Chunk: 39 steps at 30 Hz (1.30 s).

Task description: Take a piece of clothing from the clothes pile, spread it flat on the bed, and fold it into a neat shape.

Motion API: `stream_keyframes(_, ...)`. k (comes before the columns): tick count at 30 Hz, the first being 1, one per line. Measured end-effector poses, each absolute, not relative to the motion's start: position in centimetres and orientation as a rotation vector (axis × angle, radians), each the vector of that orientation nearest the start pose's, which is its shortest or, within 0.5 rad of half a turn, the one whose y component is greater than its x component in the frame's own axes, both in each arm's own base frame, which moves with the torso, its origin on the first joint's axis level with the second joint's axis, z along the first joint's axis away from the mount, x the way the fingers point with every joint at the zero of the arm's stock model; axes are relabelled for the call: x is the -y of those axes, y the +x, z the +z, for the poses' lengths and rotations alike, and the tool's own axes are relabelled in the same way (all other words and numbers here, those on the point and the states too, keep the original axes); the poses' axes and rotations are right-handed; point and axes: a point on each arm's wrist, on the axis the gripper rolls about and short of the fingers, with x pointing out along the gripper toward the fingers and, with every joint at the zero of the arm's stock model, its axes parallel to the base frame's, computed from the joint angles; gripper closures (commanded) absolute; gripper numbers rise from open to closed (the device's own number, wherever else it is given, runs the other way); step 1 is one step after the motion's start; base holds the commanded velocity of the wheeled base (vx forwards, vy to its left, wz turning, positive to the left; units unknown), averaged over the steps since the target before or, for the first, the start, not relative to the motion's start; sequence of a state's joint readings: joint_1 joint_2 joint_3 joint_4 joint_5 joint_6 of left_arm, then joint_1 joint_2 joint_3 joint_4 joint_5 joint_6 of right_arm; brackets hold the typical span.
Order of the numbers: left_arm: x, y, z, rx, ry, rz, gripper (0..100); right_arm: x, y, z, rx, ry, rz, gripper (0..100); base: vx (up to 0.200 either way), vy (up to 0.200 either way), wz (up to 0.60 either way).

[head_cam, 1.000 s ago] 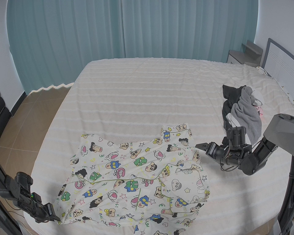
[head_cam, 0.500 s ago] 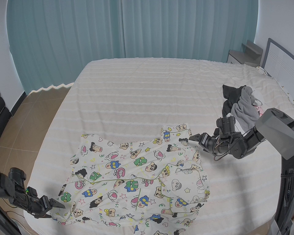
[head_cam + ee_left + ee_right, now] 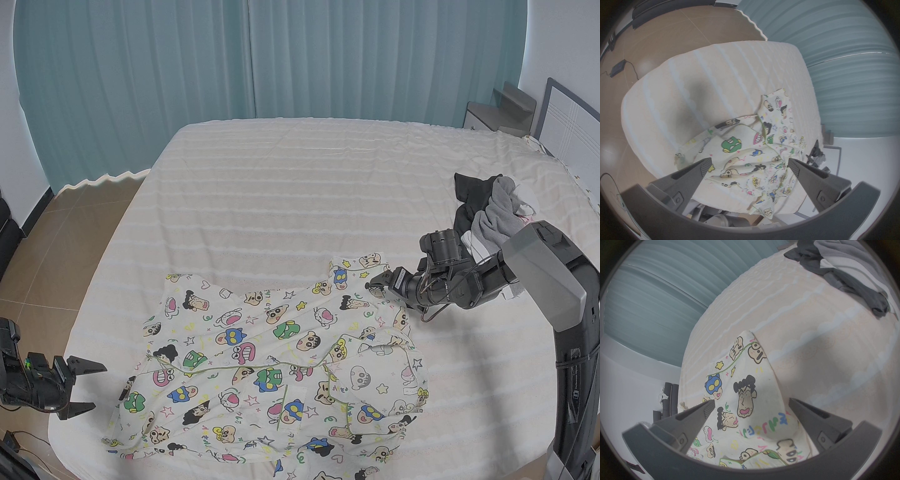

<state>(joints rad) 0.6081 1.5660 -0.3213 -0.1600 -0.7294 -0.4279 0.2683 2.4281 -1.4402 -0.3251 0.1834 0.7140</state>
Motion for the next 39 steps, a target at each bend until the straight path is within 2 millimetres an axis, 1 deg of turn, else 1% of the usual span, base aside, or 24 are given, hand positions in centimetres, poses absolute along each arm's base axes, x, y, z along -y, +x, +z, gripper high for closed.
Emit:
stream_keyframes(5,-8.5,14.8,7.9,-0.850,-1.081,0.057,0,-13.3,45.8,2.5,-0.816,0.643,0.173,100,0.000,0.000,0.00)
stream_keyframes(10,-8.3,14.5,8.0,-0.846,-1.078,0.054,0,-13.5,46.4,2.0,-0.828,0.646,0.164,100,0.000,0.000,0.00)
stream_keyframes(17,-8.0,14.0,7.7,-0.853,-1.082,0.045,0,-13.0,47.2,2.2,-0.785,0.688,0.102,100,0.000,0.000,0.00)
stream_keyframes(25,-7.9,13.9,7.7,-0.855,-1.082,0.043,0,-11.7,48.5,3.6,-0.693,0.703,0.034,100,0.000,0.000,0.00)
stream_keyframes(31,-7.9,13.9,7.6,-0.858,-1.084,0.043,0,-10.2,49.5,5.7,-0.604,0.719,0.029,100,0.000,0.000,0.00)
stream_keyframes(34,-7.9,14.0,7.6,-0.859,-1.084,0.044,0,-9.8,49.7,6.3,-0.581,0.720,0.030,100,0.000,0.000,0.00)
stream_keyframes(37,-8.0,14.2,7.7,-0.857,-1.076,0.039,0,-9.6,49.8,6.3,-0.577,0.718,0.028,100,0.000,0.000,0.00)
stream_keyframes(38,-8.0,14.3,7.8,-0.856,-1.073,0.038,0,-9.5,49.8,6.3,-0.577,0.715,0.027,0,0.000,0.000,0.00)
stream_keyframes(39,-8.0,14.4,7.8,-0.857,-1.071,0.036,0,-9.5,49.8,6.3,-0.579,0.712,0.026,0,0.000,0.000,0.00)
